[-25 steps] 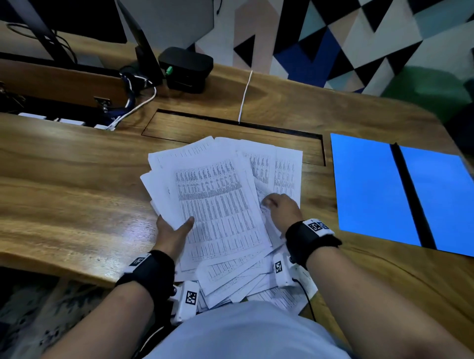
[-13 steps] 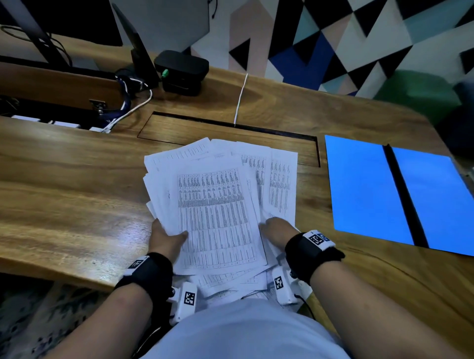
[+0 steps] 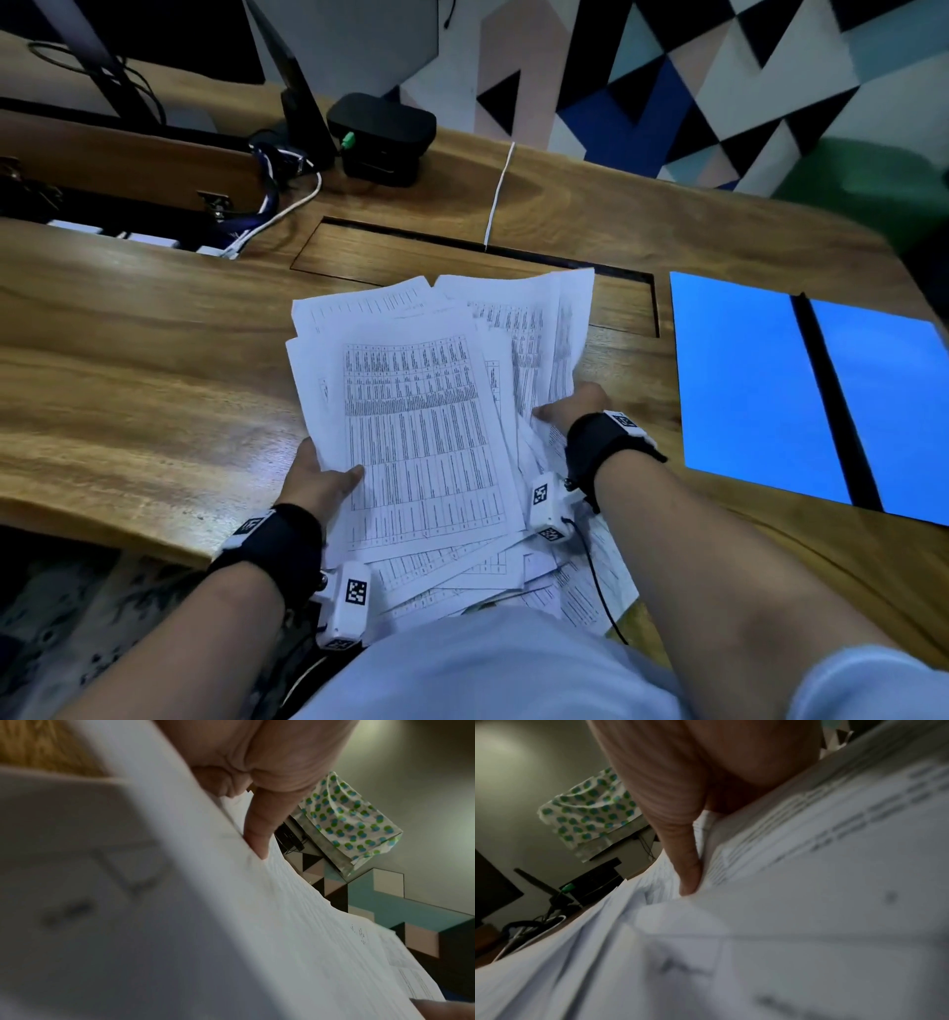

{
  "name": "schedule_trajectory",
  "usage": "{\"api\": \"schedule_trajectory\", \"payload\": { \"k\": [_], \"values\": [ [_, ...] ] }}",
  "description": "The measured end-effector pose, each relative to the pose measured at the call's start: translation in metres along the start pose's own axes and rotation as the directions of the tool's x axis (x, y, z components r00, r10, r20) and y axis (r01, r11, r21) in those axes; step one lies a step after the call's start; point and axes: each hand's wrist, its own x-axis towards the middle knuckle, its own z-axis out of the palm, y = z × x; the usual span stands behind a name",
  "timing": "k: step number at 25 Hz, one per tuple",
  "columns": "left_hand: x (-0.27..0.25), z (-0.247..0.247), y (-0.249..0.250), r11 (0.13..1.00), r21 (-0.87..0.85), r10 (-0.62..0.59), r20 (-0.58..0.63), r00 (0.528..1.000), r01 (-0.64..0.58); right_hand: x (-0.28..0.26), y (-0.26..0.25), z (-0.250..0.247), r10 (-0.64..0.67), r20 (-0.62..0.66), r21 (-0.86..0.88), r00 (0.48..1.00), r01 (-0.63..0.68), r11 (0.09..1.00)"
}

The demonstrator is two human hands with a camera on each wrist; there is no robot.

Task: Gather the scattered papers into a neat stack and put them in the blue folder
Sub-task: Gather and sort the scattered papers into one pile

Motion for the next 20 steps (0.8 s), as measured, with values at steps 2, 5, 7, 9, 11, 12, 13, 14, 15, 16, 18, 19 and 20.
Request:
{"api": "schedule_trajectory", "payload": {
  "k": [2,5,7,9,11,12,13,14,15,16,18,19,20],
  "values": [
    [-0.001,0.001,0.001,1.000,-0.003,0.009,0.001,1.000,-0.009,0.007,0.004,-0.006,-0.030,-0.053,0.027,0.998,0.032,0.999],
    [-0.005,0.003,0.006,0.999,0.023,0.030,-0.019,0.999,-0.030,0.009,0.004,-0.031,-0.054,-0.191,0.128,0.980,0.079,0.989],
    [-0.006,0.005,0.012,0.999,0.034,0.037,-0.017,0.999,-0.036,0.008,-0.001,-0.059,-0.110,-0.304,0.124,0.946,0.154,0.980],
    [-0.005,0.009,0.017,0.999,0.036,0.037,-0.012,0.999,-0.037,0.004,-0.012,-0.090,-0.181,-0.427,0.075,0.886,0.234,0.969],
    [-0.003,0.014,0.021,0.998,0.043,0.037,-0.001,0.999,-0.036,-0.002,-0.029,-0.121,-0.249,-0.517,0.066,0.819,0.328,0.942],
    [-0.003,0.018,0.023,0.998,0.042,0.035,0.008,0.999,-0.035,-0.006,-0.038,-0.134,-0.270,-0.559,0.092,0.784,0.383,0.919],
    [-0.002,0.022,0.023,0.999,0.038,0.032,0.017,0.999,-0.033,-0.012,-0.047,-0.148,-0.282,-0.601,0.134,0.747,0.443,0.887],
    [-0.003,0.025,0.025,0.999,0.036,0.026,0.025,0.999,-0.027,-0.019,-0.056,-0.159,-0.291,-0.637,0.185,0.714,0.508,0.841],
    [-0.003,0.030,0.025,0.999,0.025,0.023,0.032,0.999,-0.024,-0.025,-0.065,-0.170,-0.297,-0.667,0.239,0.684,0.573,0.784],
    [-0.005,0.034,0.026,1.000,0.021,0.021,0.040,0.999,-0.022,-0.031,-0.072,-0.176,-0.299,-0.686,0.293,0.663,0.628,0.721],
    [-0.007,0.043,0.027,0.999,0.003,0.041,0.061,0.997,-0.042,-0.036,-0.081,-0.178,-0.287,-0.692,0.371,0.662,0.668,0.646],
    [-0.008,0.047,0.028,0.998,-0.024,0.066,0.076,0.995,-0.065,-0.034,-0.082,-0.170,-0.272,-0.675,0.391,0.685,0.645,0.656],
    [-0.009,0.050,0.028,0.995,-0.053,0.091,0.088,0.992,-0.086,-0.031,-0.079,-0.157,-0.260,-0.657,0.392,0.708,0.615,0.684]
  ]
}}
